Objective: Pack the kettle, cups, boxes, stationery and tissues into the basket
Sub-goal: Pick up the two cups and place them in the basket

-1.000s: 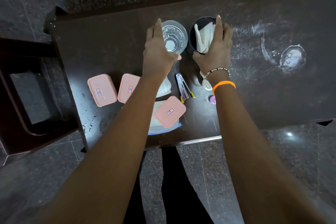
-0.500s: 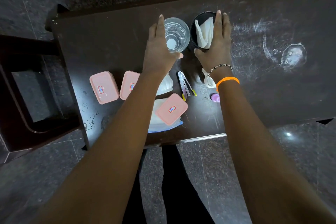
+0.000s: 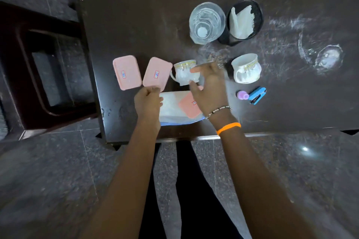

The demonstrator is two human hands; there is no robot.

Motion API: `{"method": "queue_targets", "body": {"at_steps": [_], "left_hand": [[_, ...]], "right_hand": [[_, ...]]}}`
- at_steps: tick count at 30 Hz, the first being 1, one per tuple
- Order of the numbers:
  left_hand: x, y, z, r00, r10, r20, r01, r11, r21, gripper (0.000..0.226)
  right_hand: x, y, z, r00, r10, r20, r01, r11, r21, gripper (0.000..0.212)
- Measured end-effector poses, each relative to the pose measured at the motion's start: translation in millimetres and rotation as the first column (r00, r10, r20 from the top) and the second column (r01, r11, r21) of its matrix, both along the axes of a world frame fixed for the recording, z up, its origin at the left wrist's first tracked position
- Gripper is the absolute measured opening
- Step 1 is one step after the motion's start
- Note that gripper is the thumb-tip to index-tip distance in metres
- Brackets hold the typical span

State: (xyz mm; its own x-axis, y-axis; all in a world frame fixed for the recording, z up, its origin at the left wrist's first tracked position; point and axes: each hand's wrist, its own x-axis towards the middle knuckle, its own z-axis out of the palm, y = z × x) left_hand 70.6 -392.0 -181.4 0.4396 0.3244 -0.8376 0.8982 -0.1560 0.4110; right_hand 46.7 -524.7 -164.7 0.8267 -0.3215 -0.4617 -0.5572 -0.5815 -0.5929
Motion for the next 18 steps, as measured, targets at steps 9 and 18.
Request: {"method": "queue_targets", "body": {"at_steps": [9,18], "left_hand": [[-4,1,-7,0.901,-0.427,0.077,0.428,0.904,0.006,0.029],[19,-46,-12,0.507,-0.862,0.030,0.816,0.490,0.306,0.042]], "right_hand": [[-6,10,-22,0.986,-0.145,-0.088,0.124,0.970,-0.207,0.046],[-19,-41,-28,0.838,-0.517,-0.177,0.416,0.814,-0.406,0.037]]}}
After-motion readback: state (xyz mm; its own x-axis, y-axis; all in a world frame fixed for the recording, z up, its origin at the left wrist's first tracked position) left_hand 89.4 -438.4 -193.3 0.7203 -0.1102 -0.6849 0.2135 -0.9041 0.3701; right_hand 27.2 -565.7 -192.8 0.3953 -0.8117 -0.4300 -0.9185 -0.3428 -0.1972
